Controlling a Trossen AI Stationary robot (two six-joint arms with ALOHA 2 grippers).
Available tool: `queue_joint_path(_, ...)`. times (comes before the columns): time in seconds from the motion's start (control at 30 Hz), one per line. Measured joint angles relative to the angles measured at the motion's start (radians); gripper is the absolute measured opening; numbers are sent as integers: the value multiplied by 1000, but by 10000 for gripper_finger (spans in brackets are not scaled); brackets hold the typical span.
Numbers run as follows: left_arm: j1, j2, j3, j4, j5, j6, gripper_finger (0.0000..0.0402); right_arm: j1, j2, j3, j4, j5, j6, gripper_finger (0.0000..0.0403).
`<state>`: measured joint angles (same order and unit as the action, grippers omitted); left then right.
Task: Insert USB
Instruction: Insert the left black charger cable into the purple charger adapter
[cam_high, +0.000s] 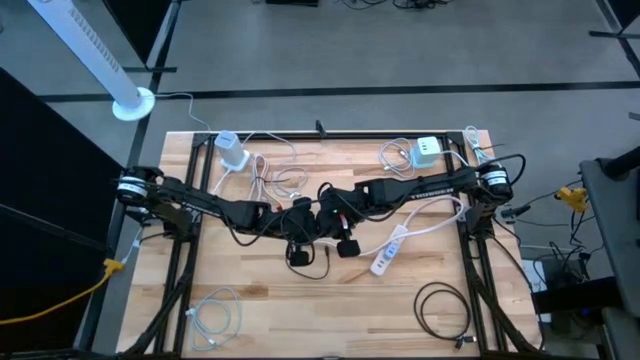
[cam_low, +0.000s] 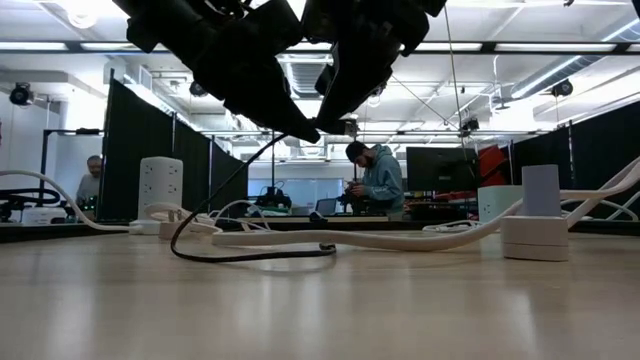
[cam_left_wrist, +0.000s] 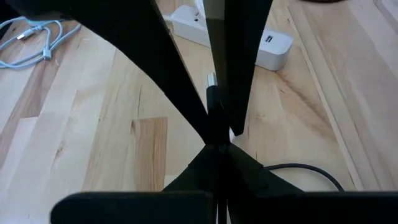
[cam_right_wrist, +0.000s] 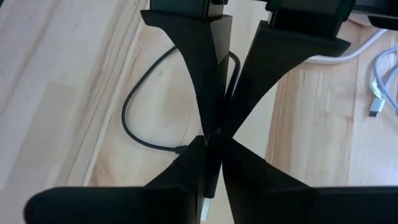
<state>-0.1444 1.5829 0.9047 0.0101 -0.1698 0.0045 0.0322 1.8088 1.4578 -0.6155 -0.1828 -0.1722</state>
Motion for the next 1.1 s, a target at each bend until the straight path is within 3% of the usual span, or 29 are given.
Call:
queue_joint_path(0.17,-1,0,0,1,1,-3,0,-6,0,0,-4,-1,6,8)
queue_joint_path(0.4,-1,0,0,9,3,-7,0,-6,5,0,-3,-5,44,5)
queue_joint_path(0.73,-1,0,0,20,-4,-15,0,-6,7,-1,-12,-4,61,49)
queue_joint_path(0.9,-2,0,0,22,-5,-15,0,-7,25,-1,-11,-5,54,18)
queue_joint_path(1.1,-2,0,0,-6,-5,-23,0,-7,32,3,10,-4,57,17)
